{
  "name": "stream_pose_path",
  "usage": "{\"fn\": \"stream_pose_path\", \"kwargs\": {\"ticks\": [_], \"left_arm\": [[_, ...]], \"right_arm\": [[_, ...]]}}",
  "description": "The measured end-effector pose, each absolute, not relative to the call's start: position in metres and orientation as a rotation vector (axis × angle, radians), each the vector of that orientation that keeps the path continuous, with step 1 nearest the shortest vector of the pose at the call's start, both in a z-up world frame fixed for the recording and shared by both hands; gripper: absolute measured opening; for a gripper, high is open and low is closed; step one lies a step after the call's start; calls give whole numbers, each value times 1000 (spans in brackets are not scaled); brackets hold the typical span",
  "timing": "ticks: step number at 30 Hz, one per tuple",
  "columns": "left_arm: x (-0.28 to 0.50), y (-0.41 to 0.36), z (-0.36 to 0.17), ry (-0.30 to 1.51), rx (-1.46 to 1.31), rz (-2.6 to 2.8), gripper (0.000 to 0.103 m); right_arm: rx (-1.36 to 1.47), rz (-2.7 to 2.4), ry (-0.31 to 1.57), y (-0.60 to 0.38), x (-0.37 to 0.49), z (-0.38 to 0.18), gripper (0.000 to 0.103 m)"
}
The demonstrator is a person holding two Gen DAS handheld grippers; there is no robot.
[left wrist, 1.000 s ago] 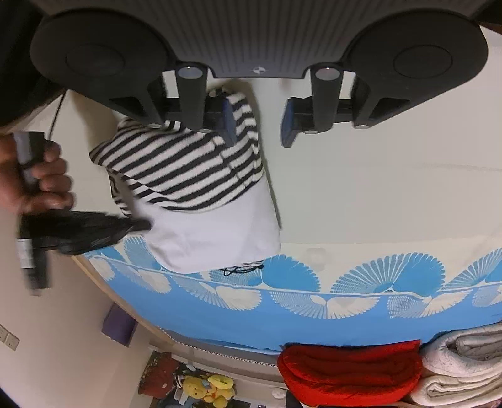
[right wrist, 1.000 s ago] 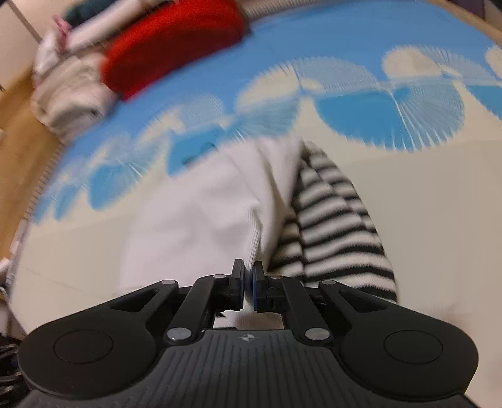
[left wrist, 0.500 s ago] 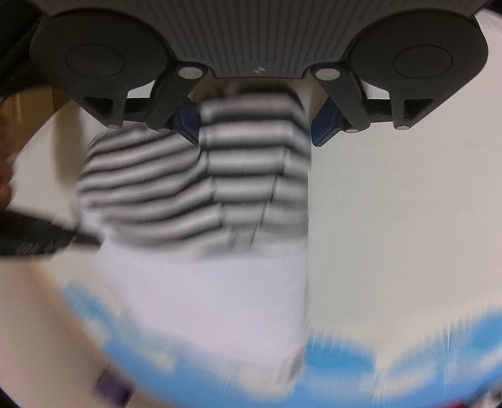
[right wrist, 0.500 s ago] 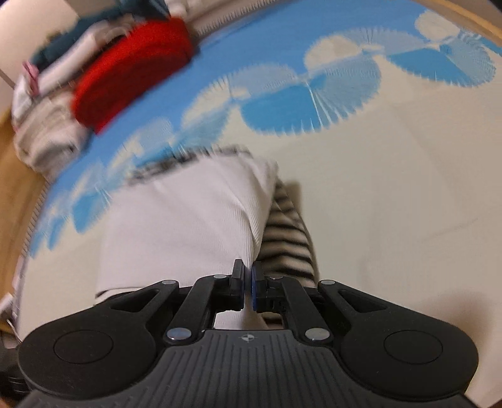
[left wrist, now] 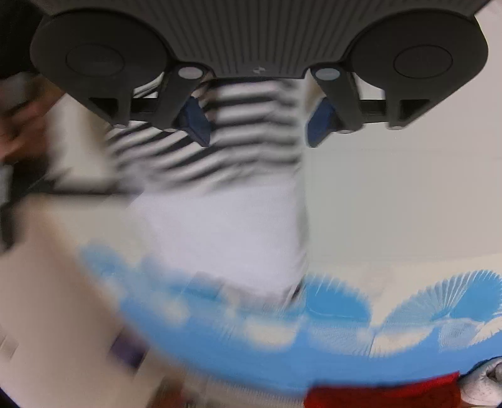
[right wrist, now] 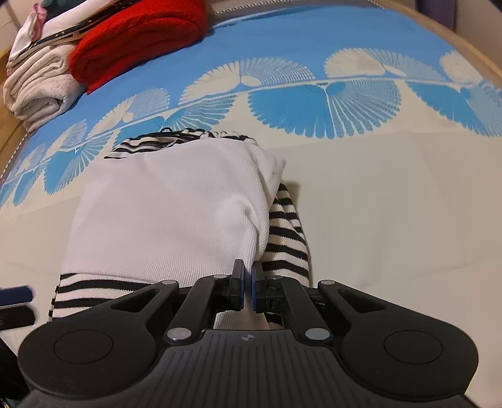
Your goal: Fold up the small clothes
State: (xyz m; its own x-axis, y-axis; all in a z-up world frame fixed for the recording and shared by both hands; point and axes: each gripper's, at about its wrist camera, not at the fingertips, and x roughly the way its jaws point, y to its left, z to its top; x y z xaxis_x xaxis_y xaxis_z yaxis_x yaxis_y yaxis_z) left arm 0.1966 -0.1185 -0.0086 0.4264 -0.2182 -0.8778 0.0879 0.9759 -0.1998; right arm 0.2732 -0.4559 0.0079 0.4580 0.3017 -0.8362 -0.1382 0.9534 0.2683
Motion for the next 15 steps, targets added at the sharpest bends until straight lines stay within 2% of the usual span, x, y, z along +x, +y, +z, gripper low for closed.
{"fn": "stream_pose_path", "kwargs": {"ticks": [2, 3, 4, 7, 13, 15], "left_arm": [[197, -119, -33, 1168, -58, -150, 82], [197, -115, -30, 1151, -66, -149, 82], [196, -111, -26, 1145, -86, -154, 79], [191, -97, -10, 1098, -125, -158, 78], [184, -88, 14, 1024, -212, -189, 78], [183, -96, 16, 1018, -213, -203, 78]], "right_arm": [[191, 309, 1051, -456, 270, 11, 5], [234, 357, 1054, -458, 268, 12, 7], [265, 380, 1053, -461, 265, 13, 12], [297, 387, 1054, -475, 256, 15, 41], [296, 504, 1149, -488, 237, 0, 42], [233, 524, 1179, -481, 229, -7, 34]]}}
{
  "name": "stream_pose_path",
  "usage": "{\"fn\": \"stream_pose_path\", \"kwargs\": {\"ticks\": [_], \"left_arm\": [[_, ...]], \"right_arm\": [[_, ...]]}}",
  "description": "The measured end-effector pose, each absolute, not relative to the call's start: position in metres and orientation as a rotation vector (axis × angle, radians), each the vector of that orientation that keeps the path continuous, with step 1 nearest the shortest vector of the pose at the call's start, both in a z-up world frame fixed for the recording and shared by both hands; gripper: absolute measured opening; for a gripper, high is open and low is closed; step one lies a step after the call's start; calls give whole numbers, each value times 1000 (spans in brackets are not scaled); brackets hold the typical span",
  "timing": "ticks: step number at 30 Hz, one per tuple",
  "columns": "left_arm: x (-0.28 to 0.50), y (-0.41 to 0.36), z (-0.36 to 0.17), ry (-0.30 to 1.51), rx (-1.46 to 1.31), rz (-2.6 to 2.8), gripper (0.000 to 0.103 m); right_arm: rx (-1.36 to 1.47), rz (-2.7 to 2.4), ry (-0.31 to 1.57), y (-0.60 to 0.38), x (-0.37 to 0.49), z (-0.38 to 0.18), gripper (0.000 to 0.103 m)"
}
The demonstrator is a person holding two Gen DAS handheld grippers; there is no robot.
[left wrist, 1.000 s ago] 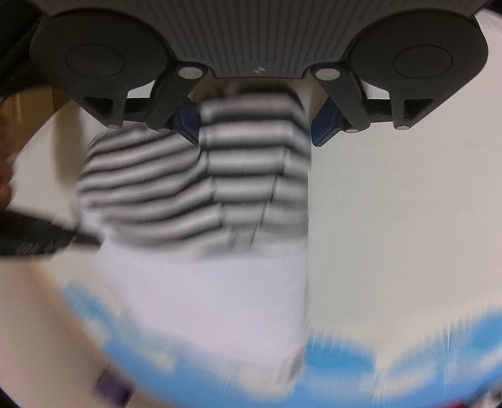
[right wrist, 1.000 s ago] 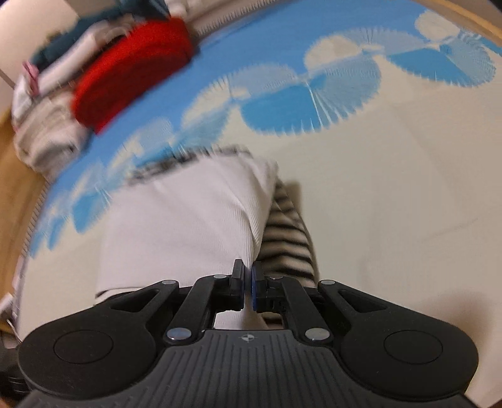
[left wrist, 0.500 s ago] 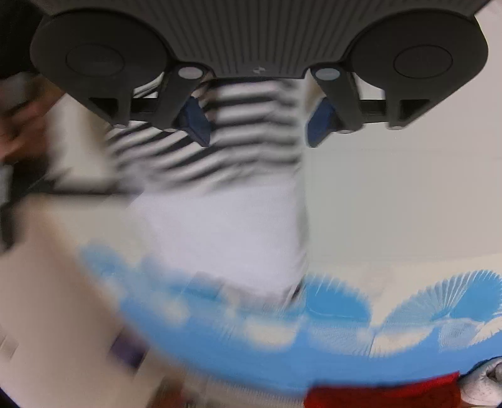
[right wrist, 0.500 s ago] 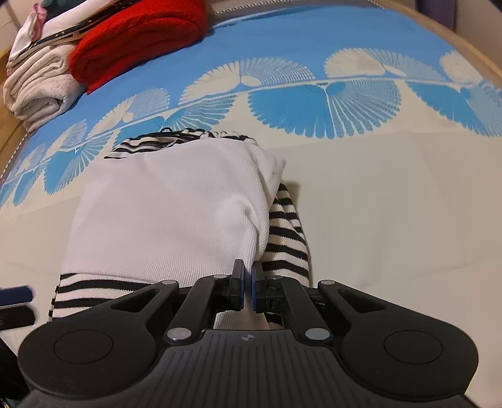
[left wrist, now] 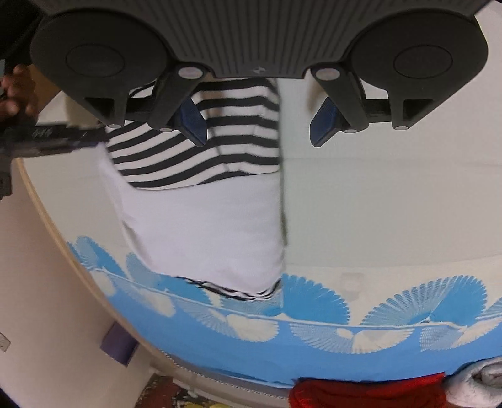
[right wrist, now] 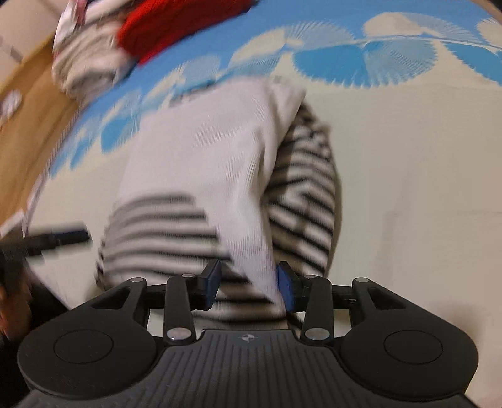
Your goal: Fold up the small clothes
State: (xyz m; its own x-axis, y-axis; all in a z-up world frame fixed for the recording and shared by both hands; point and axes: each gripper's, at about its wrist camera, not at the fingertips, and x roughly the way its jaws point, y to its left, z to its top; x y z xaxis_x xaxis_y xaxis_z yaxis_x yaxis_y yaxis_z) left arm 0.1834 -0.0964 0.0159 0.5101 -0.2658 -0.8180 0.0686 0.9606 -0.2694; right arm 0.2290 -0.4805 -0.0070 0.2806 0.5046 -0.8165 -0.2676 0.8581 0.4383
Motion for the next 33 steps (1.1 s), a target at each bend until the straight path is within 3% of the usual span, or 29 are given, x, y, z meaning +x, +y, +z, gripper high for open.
{"fn": "stream_pose_path", "kwargs": {"ticks": [1, 2, 8, 11, 15, 18, 19, 20, 22, 27, 29, 33], "left_arm": [[182, -99, 18, 1017, -209, -211, 78], [183, -104, 19, 1015, -206, -220, 78], [189, -128, 12, 1017, -185, -248, 78], [193, -139, -27, 1168, -50, -203, 85], [193, -134, -26, 1174, -66, -239, 85], [199, -125, -10, 1163, -53, -279, 84], [201, -120, -1, 1149, -44, -290, 84], [204, -114, 8, 1130, -35, -300, 84], [211, -100, 28, 1094, -33, -315, 84], [236, -65, 74, 1023, -40, -322, 84], [246, -59, 87, 994, -39, -332, 84], [266, -50, 97, 928, -52, -361, 84]], "right_arm": [[202, 525, 1193, -478, 226, -10, 15], [191, 524, 1203, -478, 223, -11, 5], [272, 496, 1123, -502, 213, 3, 3], [285, 458, 1204, -510, 211, -10, 3], [234, 449, 1271, -499, 215, -19, 3], [263, 454, 1232, -497, 221, -8, 9], [285, 438, 1194, -500, 224, 0, 16], [313, 415, 1150, -504, 227, 7, 30], [401, 361, 1059, -515, 234, 18, 42], [514, 300, 976, -506, 270, 23, 42], [528, 269, 973, -496, 287, 21, 50], [625, 159, 997, -487, 319, 7, 51]]}}
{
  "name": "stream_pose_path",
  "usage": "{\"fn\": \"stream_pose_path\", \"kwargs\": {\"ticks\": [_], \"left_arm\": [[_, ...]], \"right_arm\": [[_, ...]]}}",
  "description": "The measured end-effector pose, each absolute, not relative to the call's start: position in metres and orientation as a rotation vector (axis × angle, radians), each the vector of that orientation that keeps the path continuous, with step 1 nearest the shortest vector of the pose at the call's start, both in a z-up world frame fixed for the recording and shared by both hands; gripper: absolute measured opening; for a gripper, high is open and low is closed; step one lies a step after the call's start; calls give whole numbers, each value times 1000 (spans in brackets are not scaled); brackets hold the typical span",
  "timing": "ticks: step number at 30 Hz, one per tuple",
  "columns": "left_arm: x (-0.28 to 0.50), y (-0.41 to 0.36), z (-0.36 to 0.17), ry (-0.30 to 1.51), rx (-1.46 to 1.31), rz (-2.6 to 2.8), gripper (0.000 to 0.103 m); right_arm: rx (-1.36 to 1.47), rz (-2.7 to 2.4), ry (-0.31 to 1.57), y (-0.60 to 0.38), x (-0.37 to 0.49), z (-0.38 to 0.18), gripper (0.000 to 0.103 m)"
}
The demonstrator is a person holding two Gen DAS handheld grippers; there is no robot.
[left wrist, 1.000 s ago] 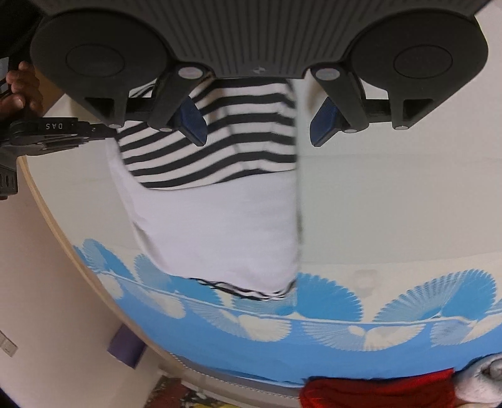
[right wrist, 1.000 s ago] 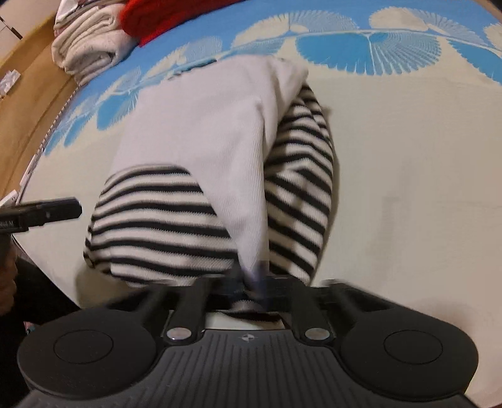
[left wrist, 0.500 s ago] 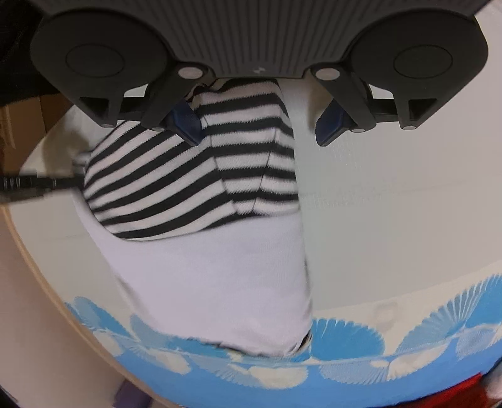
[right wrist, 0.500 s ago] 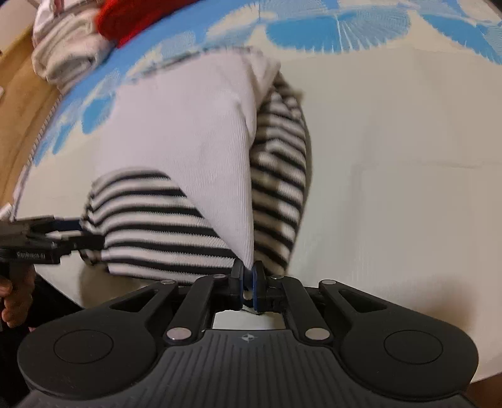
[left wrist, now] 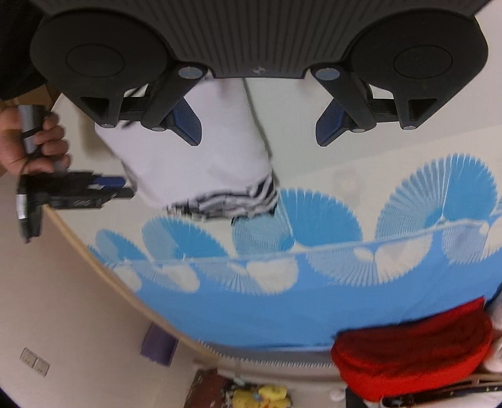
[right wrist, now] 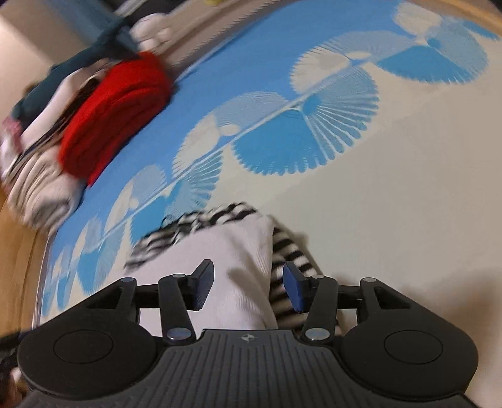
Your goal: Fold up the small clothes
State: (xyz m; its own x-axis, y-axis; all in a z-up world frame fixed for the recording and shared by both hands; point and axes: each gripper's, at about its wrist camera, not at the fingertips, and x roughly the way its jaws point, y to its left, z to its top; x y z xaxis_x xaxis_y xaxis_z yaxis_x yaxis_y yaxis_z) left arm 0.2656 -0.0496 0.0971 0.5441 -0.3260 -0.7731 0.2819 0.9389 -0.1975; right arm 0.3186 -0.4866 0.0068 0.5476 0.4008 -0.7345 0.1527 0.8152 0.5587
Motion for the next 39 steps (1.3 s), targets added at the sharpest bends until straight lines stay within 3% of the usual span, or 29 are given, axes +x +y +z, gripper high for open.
{"fn": "stream_pose_path", "kwargs": {"ticks": [6, 7, 8, 9, 13, 16, 18, 21, 23, 25, 30, 34, 36, 38, 39], "left_arm": [[276, -29, 50, 929, -302, -354, 84], [281, -29, 37, 1013, -329, -309, 77], [289, -29, 28, 1077, -375, -264, 73], [293, -27, 26, 1078, -428, -267, 73], [307, -38, 23, 1056, -471, -305, 76], [315, -51, 7, 1102, -481, -331, 78], [319, -57, -4, 1131, -475, -337, 81], [324, -61, -20, 1156, -496, -338, 83], [329, -61, -29, 1161, -525, -347, 85], [333, -60, -37, 1162, -559, -351, 85], [345, -61, -61, 1171, -678, -365, 87], [348, -70, -76, 1147, -725, -360, 86], [347, -76, -73, 1123, -733, -366, 74], [345, -83, -63, 1111, -699, -344, 53], [344, -85, -57, 1107, -681, -336, 48]], "right_arm": [[737, 91, 1049, -478, 340, -17, 51], [742, 92, 1048, -477, 341, -18, 42], [743, 92, 1038, -477, 341, -18, 12], [746, 97, 1017, -478, 342, -16, 6], [702, 94, 872, -488, 337, 5, 5], [605, -8, 947, -488, 341, -6, 6], [589, -7, 1023, -486, 343, -17, 10], [614, -24, 933, -492, 336, -1, 29], [635, -27, 867, -497, 327, 12, 64], [685, 29, 873, -502, 321, 13, 78], [551, 199, 1144, -482, 320, -22, 77], [477, 196, 1194, -475, 318, -36, 77], [493, 191, 1194, -474, 320, -36, 69], [506, 211, 1172, -470, 319, -31, 30], [510, 220, 1158, -466, 323, -26, 22]]}}
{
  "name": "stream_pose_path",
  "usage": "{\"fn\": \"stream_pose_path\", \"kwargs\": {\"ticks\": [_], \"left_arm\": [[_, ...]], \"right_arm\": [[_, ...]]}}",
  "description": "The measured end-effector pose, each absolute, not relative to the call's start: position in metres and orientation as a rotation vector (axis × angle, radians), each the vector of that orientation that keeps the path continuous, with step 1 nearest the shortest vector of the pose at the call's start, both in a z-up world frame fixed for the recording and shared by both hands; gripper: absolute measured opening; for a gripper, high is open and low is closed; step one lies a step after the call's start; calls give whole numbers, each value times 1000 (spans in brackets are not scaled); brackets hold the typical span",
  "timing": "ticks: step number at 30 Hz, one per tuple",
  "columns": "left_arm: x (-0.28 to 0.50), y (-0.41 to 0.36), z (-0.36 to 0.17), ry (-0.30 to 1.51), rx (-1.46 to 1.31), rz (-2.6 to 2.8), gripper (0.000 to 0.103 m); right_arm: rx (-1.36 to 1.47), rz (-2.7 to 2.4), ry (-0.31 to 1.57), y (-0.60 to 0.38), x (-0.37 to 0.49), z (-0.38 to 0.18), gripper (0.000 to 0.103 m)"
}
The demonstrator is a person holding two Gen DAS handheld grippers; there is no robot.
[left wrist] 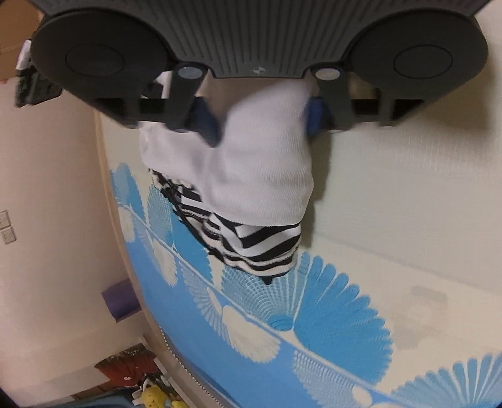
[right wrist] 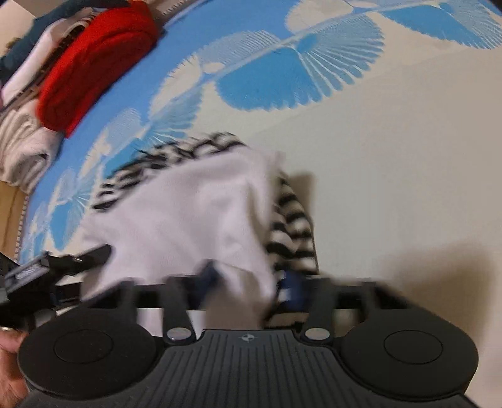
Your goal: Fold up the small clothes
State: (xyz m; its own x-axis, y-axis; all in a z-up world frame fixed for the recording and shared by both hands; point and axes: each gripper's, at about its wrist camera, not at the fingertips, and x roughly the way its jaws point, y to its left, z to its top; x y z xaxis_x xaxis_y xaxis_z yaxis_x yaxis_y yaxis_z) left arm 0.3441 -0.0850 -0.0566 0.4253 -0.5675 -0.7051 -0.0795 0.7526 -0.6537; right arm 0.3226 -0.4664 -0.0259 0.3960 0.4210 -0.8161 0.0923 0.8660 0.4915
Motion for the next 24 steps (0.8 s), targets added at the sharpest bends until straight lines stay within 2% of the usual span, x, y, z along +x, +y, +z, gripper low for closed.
{"fn": "stream_pose_path", "kwargs": {"ticks": [1, 2, 6, 12, 15, 17, 18, 24], "left_arm": [[343, -86, -49, 1097, -666, -333, 41], [343, -86, -40, 1087, -657, -336, 38], [348, -71, 4, 1020, -638, -357, 36], [370, 1, 62, 893, -553, -347, 37], [379, 50, 64, 876, -549, -260, 50], [378, 79, 62, 830, -500, -113, 69], [375, 89, 61, 826, -482, -51, 73], [357, 82, 44, 977, -352, -175, 73]], "right_arm": [[499, 221, 1147, -462, 323, -23, 18], [477, 218, 1139, -458, 323, -20, 17], [491, 212, 1081, -448, 324, 2, 15], [566, 319, 930, -404, 338, 37, 14], [564, 372, 893, -364, 353, 40, 12], [548, 385, 883, -337, 362, 38, 12], [532, 385, 883, -325, 366, 35, 12], [392, 254, 913, -293, 395, 8, 10]]}}
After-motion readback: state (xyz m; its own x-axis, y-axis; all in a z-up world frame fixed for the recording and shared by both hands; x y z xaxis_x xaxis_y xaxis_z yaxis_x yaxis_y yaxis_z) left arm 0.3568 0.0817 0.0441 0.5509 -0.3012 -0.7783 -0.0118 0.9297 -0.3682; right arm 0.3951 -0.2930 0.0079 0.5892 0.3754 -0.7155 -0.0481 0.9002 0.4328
